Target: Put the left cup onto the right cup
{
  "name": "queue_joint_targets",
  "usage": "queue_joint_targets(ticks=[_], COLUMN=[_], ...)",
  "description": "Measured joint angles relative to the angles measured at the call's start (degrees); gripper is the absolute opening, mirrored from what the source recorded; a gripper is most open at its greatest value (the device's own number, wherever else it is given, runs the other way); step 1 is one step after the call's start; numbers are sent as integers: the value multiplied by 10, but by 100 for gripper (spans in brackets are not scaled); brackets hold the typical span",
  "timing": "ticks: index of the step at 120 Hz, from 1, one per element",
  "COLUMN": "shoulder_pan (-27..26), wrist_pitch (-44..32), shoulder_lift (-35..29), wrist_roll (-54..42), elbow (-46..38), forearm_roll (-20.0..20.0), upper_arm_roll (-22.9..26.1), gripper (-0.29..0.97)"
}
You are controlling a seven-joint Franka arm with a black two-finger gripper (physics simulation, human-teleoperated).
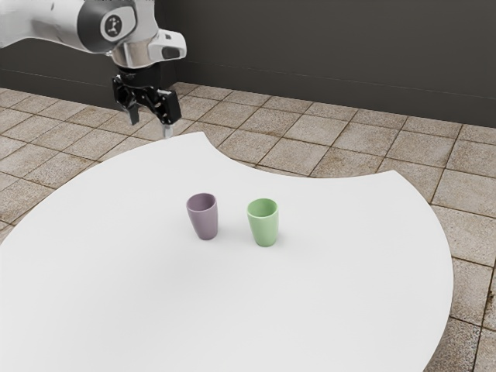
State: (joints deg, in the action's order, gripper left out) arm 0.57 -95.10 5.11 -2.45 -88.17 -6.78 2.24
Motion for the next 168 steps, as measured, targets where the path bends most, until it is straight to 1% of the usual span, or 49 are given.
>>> queue_joint_targets(ticks=[66, 86, 121, 152, 168], shoulder_pan=[3, 3, 3, 3, 3], wrist_pitch=[-63, -91, -128, -143, -148], shoulder_lift=[72, 80, 111, 123, 123], wrist_roll=[-7, -9, -17, -21, -20], elbow=[-3, -22, -24, -25, -39], forearm_roll=[3, 5, 12, 27, 33], upper_arm_roll=[-15, -17, -17, -13, -10], gripper=[68, 68, 68, 68, 68])
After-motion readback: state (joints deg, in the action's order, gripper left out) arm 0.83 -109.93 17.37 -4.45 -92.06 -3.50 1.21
